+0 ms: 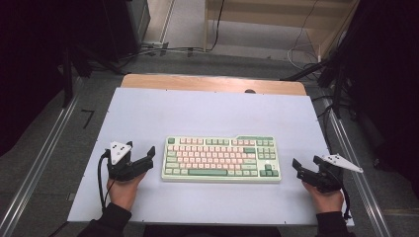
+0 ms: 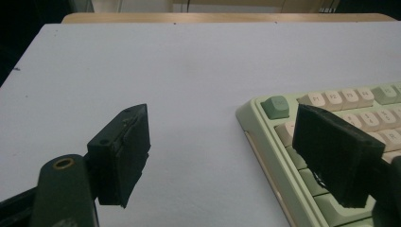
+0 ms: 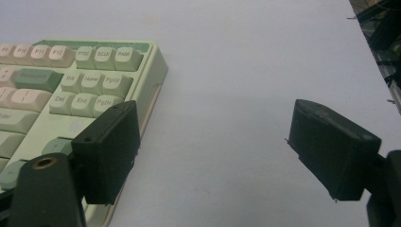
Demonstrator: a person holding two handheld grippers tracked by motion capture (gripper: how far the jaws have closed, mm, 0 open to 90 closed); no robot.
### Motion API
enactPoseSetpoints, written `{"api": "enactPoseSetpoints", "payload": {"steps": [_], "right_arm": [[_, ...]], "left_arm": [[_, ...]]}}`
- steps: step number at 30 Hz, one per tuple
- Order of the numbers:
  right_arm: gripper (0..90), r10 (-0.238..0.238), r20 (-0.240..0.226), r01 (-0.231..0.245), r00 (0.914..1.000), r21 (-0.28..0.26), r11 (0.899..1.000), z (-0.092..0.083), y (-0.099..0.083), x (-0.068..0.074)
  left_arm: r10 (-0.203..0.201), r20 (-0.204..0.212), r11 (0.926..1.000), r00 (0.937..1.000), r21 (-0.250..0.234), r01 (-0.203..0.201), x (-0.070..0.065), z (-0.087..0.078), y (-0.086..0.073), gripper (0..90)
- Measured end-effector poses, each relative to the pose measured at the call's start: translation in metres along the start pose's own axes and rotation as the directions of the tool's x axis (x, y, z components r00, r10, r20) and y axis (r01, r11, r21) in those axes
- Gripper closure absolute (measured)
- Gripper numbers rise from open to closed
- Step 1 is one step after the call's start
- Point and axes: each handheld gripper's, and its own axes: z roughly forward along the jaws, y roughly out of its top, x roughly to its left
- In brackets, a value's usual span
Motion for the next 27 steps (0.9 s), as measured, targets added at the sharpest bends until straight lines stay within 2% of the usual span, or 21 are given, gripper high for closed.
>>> {"api": "enactPoseSetpoints", "payload": {"steps": [5,10,27], "right_arm": [[13.0,0.011,-0.003,-0.011,0.9999,-0.001,1.000,0.000,0.001,0.000],[12.2,0.019,-0.011,-0.019,0.9998,-0.007,1.000,0.000,0.002,0.002],[12.1,0.007,-0.032,-0.007,0.9995,-0.004,1.000,0.000,0.002,0.011]], "left_arm": [[0.024,-0.009,0.9997,0.9997,0.005,-0.024,-0.003,0.001,-0.001,17.9],[0.031,0.003,0.9995,0.9995,0.003,-0.031,-0.006,0.003,-0.001,18.1],[0.011,0.038,0.9997,0.9992,0.020,-0.012,-0.007,0.006,-0.001,18.4]]}}
